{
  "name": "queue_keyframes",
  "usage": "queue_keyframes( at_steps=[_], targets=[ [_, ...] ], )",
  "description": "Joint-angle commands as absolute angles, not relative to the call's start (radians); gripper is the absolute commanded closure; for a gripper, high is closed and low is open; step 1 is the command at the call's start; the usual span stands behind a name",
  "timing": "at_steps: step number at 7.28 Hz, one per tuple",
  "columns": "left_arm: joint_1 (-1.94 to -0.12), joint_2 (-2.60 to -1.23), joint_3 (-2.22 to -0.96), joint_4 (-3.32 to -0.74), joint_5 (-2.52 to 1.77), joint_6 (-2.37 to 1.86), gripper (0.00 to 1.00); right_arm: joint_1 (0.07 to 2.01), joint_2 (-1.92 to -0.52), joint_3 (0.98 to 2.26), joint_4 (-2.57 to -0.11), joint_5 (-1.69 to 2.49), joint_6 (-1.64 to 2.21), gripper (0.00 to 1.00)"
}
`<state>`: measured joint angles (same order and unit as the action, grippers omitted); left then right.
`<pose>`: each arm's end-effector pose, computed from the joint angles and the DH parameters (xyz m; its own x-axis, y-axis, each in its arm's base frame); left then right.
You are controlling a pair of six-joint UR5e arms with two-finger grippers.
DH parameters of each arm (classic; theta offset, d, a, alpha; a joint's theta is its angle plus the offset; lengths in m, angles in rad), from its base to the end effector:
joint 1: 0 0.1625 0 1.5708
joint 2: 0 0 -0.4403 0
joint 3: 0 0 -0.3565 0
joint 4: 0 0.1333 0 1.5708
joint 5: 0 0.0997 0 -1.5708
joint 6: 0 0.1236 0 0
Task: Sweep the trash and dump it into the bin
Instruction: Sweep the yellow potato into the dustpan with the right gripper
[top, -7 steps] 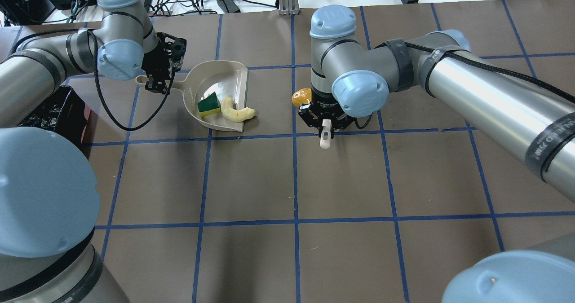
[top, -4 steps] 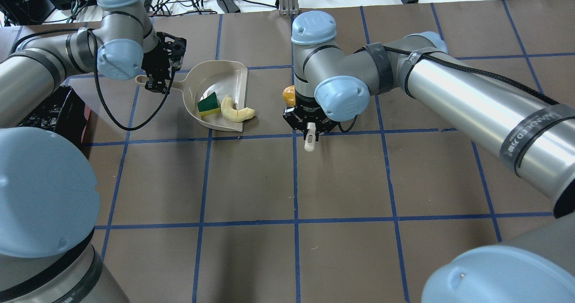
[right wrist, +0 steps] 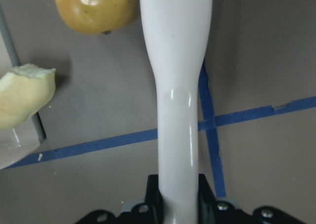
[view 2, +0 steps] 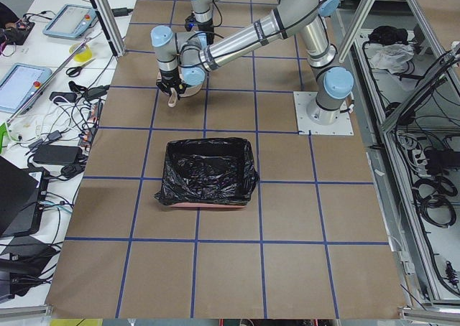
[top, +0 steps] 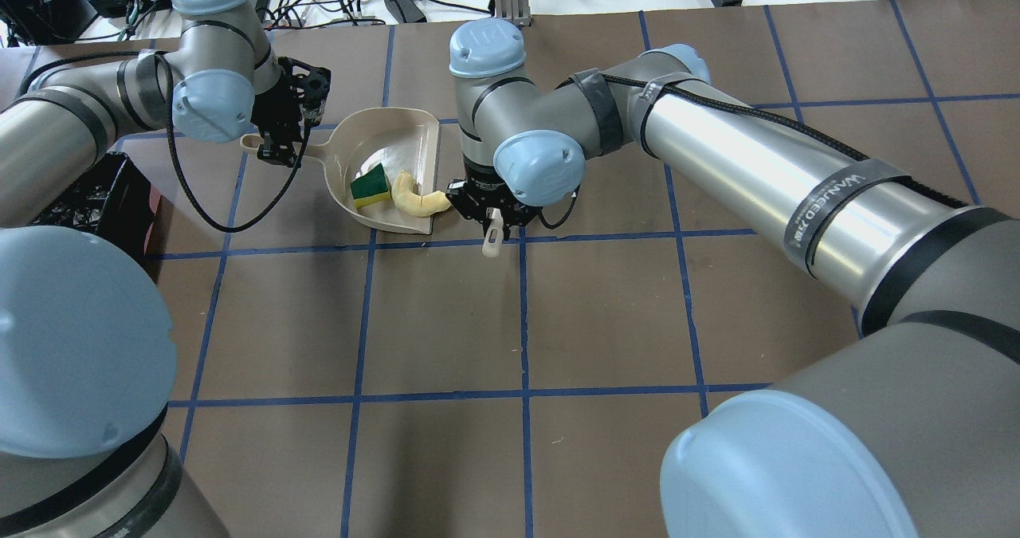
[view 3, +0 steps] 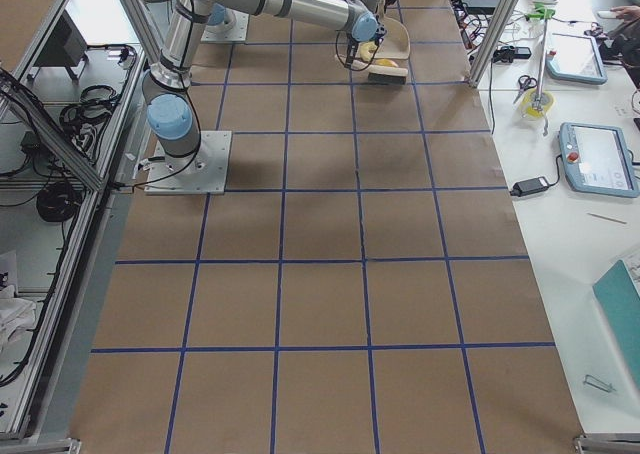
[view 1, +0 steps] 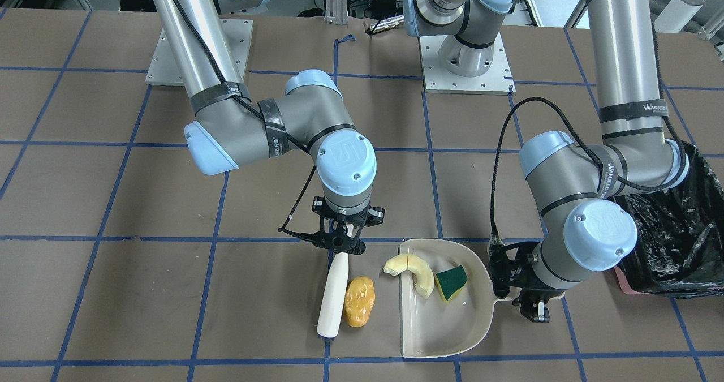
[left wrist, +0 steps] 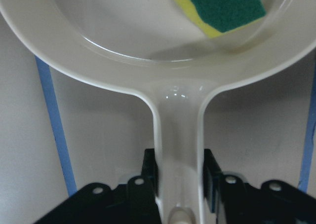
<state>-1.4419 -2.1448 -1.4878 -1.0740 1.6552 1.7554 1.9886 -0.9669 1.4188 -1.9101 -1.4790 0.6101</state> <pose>-0.0378 -0.6642 0.2416 0.0550 0.9984 0.0098 0.9949 -0.0556 0.0839 0.3984 -0.5409 0.2357 -0.9804 0.1969 -0.0103 0.1934 0.9705 0.1443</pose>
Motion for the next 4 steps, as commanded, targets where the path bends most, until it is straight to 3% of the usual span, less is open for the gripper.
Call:
queue_keyframes(
  at_steps=[1,4],
  targets=[
    [-1.442,-2.145,-1.488,-1.074,1.655,1.755,0.98,2.003,-0.951,1.396,-1.939,-1.480,0.603,1.00],
    [-1.442,-2.145,-1.488,-1.074,1.655,1.755,0.98,2.051,-0.911,1.375,-1.994,-1.479,0.632,1.00]
  ],
)
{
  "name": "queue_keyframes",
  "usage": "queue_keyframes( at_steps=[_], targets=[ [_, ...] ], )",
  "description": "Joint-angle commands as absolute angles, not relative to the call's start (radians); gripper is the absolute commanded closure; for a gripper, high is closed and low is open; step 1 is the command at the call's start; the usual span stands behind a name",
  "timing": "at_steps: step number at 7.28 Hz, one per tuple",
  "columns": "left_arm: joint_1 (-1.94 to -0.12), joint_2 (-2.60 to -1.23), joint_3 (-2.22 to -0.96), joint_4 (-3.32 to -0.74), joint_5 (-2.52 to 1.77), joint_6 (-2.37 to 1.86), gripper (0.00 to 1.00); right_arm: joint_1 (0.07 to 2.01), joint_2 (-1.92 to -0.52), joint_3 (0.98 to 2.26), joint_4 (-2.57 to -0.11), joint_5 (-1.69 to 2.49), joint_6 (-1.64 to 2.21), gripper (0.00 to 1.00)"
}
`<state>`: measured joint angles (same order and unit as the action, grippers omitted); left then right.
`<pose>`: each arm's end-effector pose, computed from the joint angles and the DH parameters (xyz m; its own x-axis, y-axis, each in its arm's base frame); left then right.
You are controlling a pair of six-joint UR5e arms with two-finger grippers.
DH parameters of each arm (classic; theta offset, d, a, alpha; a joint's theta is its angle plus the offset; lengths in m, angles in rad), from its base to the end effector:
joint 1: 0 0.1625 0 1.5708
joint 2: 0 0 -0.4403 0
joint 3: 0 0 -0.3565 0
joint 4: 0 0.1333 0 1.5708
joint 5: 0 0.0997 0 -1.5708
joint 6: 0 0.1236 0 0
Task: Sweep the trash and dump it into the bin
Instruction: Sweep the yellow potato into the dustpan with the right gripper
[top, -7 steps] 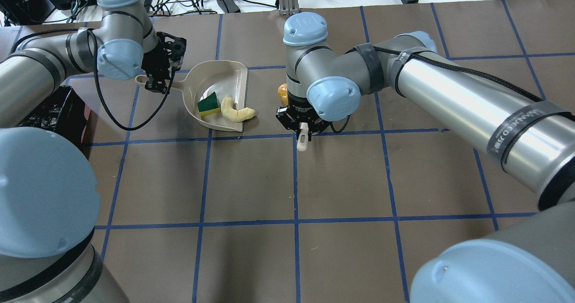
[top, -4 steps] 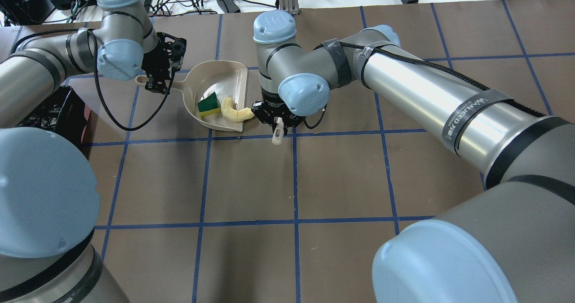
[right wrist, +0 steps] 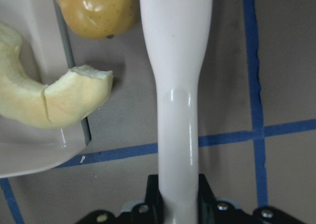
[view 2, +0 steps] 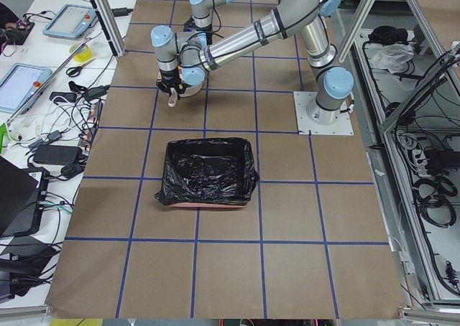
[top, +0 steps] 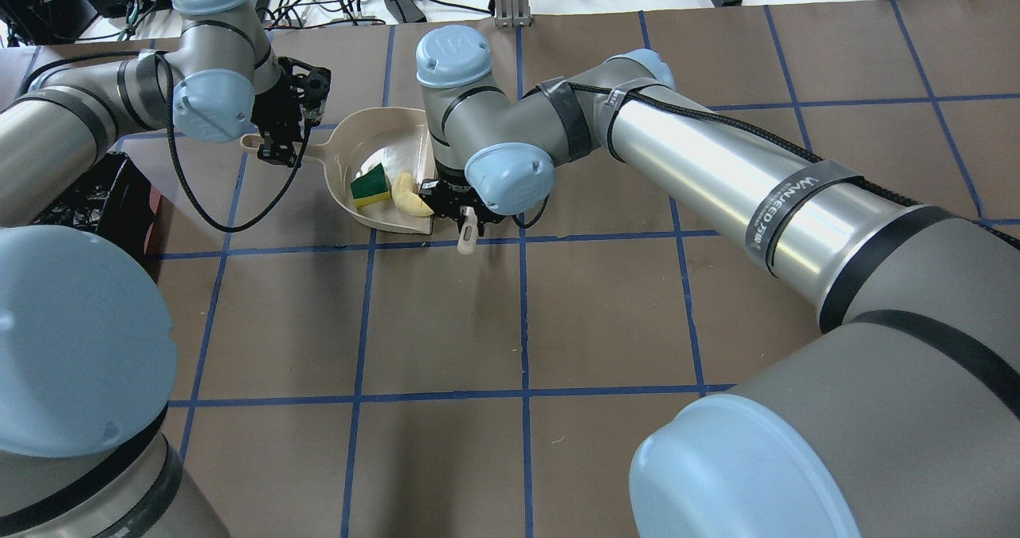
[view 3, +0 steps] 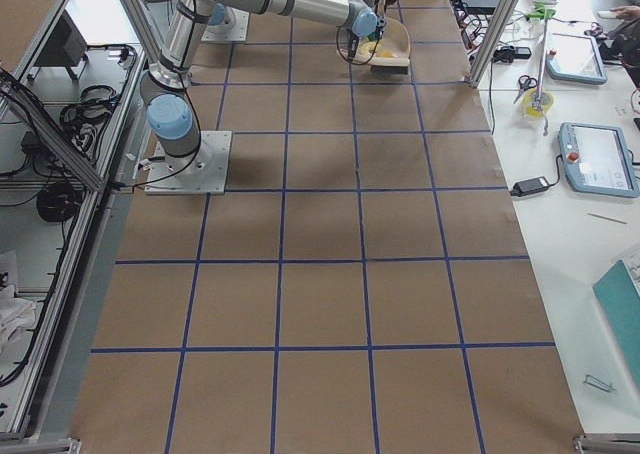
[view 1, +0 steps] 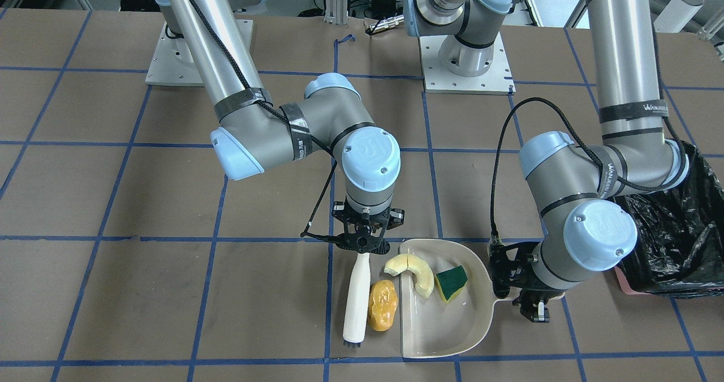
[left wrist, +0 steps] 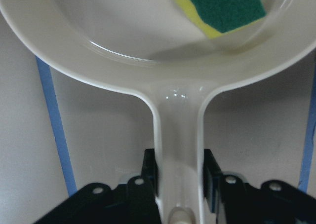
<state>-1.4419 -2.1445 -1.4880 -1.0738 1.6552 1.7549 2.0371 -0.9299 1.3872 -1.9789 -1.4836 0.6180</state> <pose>-0.0378 -0.6642 0.2417 0.0545 0.9985 0.0095 0.9949 -0.0551 0.0840 0.4329 -0.5396 0.2301 -0.9870 0.1550 -0.0424 0.1507 0.9844 0.0905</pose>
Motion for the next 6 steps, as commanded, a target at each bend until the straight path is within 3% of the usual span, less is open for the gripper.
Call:
queue_keyframes(
  at_steps=[1,6],
  targets=[
    [-1.442,-2.145,-1.486,-1.074,1.655,1.755,0.98,2.057,-0.902,1.365,-1.994,-1.476,0.655,1.00],
    [-1.442,-2.145,-1.486,-1.074,1.655,1.753,0.98,2.144,-0.833,1.254,-2.010,-1.405,0.762,1.00]
  ],
)
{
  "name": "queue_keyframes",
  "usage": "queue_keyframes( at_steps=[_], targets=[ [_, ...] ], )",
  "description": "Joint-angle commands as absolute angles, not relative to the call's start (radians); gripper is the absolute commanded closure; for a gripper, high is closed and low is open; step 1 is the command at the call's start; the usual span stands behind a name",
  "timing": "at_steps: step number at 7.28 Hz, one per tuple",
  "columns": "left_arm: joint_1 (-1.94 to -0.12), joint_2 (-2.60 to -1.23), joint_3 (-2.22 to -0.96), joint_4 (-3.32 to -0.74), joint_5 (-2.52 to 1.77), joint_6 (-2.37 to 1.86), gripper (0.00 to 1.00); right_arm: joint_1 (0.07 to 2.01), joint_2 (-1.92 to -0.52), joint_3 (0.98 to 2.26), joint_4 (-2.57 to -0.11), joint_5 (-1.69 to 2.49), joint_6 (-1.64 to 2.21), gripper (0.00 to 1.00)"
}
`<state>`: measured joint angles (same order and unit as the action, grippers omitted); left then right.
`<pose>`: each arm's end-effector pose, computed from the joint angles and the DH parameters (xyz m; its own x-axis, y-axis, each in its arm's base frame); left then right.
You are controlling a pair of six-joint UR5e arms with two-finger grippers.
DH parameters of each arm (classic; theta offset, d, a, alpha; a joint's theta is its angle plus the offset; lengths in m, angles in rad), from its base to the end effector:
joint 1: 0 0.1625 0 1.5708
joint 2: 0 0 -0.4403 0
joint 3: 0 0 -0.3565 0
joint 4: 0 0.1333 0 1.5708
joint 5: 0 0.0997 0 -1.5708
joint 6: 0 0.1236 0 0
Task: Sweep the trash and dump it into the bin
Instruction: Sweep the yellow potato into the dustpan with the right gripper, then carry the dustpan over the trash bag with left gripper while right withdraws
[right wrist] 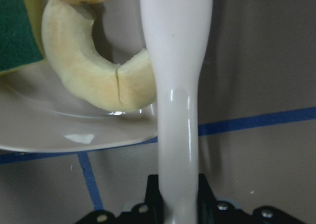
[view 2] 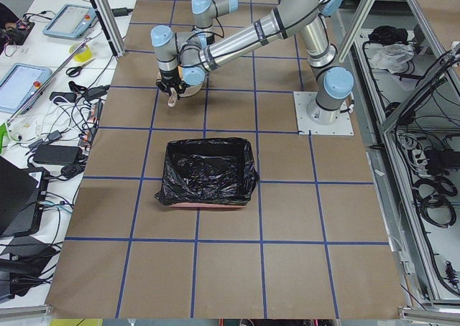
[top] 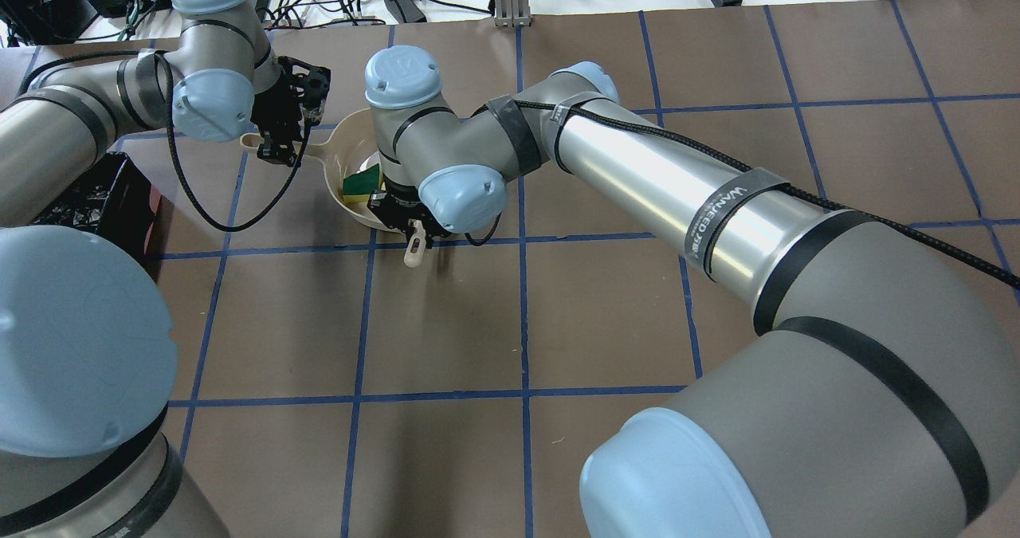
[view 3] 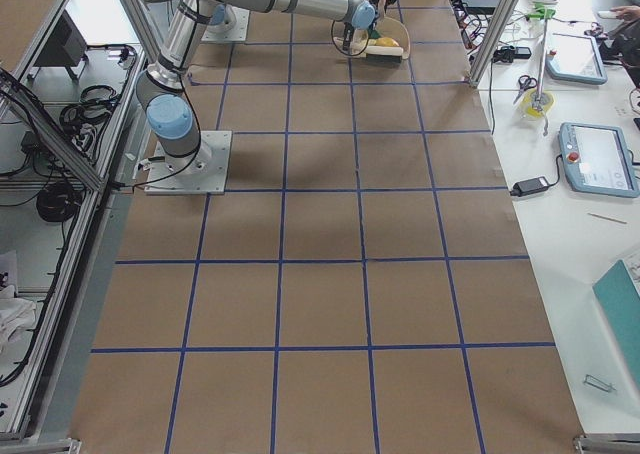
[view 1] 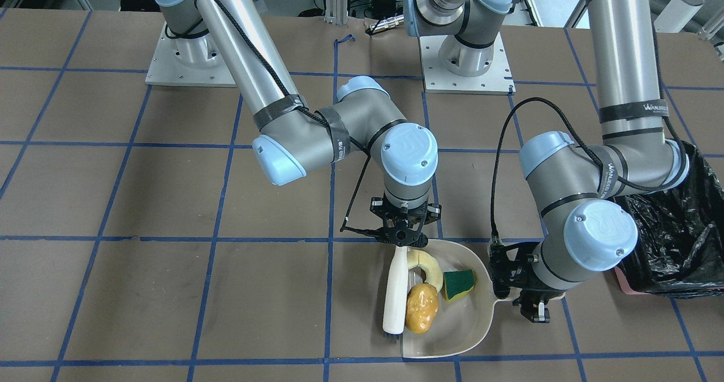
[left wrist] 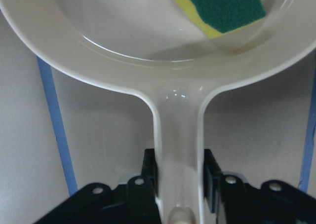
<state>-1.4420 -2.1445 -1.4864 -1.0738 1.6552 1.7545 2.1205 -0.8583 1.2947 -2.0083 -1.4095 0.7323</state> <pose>-0.0378 -0.6646 0.2424 0.0542 0.9985 0.0078 0.9949 -0.0547 0.0843 0.5019 -0.5260 0.2231 -0.9751 0.1865 -0.1202 0.1741 0.9789 0.1066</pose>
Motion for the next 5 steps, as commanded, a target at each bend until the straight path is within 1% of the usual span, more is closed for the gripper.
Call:
queue_keyframes(
  at_steps=[1,5],
  targets=[
    [-1.442,-2.145,-1.486,-1.074,1.657,1.753,0.98,2.151,-0.821,1.237,-2.010,-1.404,0.767,1.00],
    [-1.442,-2.145,-1.486,-1.074,1.655,1.752,0.98,2.123,-0.859,1.212,-1.948,-1.400,0.756,1.00]
  ],
)
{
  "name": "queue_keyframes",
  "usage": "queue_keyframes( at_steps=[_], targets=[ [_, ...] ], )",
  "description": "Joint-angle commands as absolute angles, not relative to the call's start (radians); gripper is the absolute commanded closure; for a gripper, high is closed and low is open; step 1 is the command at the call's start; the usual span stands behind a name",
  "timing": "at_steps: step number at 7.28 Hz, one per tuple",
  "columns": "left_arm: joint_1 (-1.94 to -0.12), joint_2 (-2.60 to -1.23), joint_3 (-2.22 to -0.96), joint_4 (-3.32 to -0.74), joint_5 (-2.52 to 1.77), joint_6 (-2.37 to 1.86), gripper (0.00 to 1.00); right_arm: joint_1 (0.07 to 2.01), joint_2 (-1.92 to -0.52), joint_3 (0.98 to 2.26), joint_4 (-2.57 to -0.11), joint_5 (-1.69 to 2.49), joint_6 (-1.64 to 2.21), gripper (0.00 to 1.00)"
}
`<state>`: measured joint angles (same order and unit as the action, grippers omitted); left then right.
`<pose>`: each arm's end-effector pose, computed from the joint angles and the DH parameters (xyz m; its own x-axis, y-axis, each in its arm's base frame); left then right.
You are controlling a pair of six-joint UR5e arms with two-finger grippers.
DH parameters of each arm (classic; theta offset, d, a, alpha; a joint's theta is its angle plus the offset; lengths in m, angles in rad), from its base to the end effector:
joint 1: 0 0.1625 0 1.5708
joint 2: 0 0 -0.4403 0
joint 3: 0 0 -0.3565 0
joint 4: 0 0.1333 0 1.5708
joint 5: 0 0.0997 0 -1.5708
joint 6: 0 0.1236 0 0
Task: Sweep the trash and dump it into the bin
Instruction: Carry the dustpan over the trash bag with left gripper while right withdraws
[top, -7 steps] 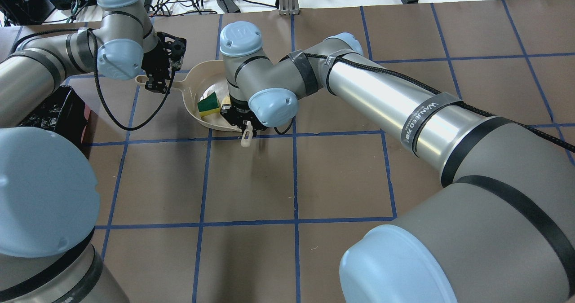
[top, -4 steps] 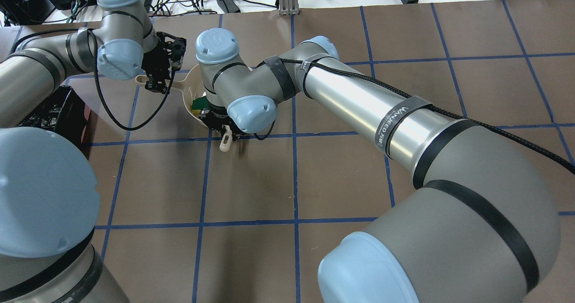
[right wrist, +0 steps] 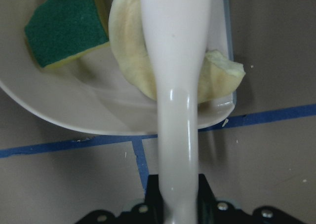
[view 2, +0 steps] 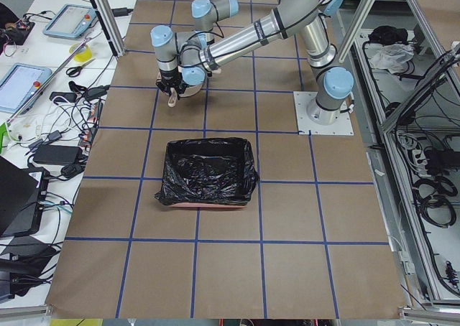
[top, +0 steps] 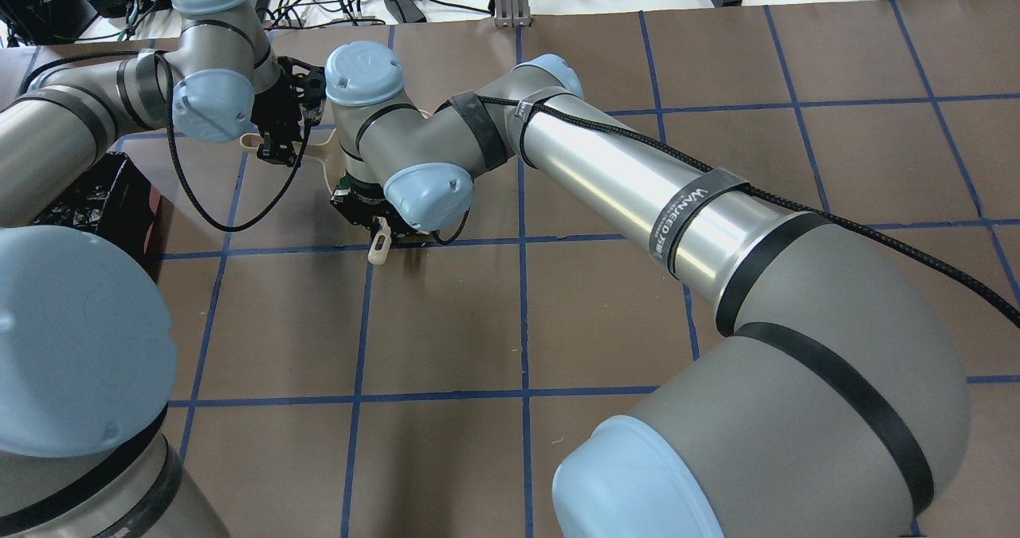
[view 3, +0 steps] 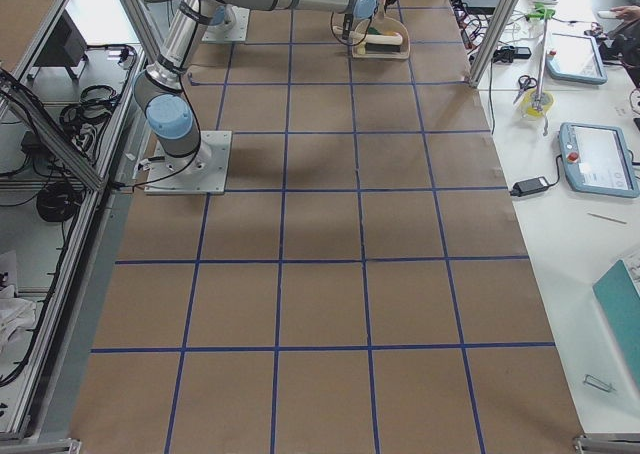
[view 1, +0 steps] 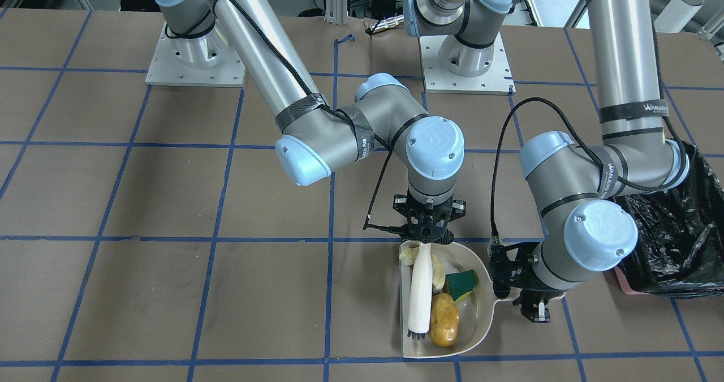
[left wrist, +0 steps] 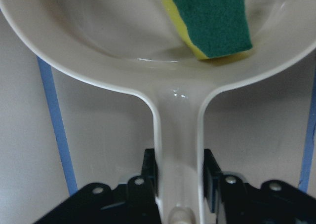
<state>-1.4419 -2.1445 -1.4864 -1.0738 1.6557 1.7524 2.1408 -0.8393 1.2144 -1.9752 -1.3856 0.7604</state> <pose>-0.0377 -0.6646 0.2424 0.0520 0.9986 0.0078 0.9950 -0.0525 0.0848 0.5248 -0.5296 0.2410 -0.9692 0.1924 -0.1536 0.1775 0.9784 0.1056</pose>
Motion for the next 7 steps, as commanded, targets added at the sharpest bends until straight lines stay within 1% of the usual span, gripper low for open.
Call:
queue_keyframes(
  at_steps=[1,3,4,5,7],
  targets=[
    [-1.442,-2.145,-1.486,-1.074,1.654,1.749,0.98,2.106,-0.885,1.212,-1.898,-1.404,0.753,1.00],
    [-1.437,-2.128,-1.502,-1.072,1.631,1.749,0.98,2.064,-0.952,1.216,-1.766,-1.448,0.697,1.00],
    [-1.418,-2.114,-1.505,-1.074,1.558,1.756,0.99,2.005,-1.004,1.230,-1.667,-1.504,0.608,1.00],
    [-1.401,-2.097,-1.509,-1.086,1.511,1.759,1.00,1.932,-1.069,1.274,-1.626,-1.503,0.509,1.00],
    [-1.329,-2.047,-1.513,-1.170,1.390,1.759,1.00,1.767,-1.234,1.436,-1.627,-1.523,0.312,1.00]
  ],
)
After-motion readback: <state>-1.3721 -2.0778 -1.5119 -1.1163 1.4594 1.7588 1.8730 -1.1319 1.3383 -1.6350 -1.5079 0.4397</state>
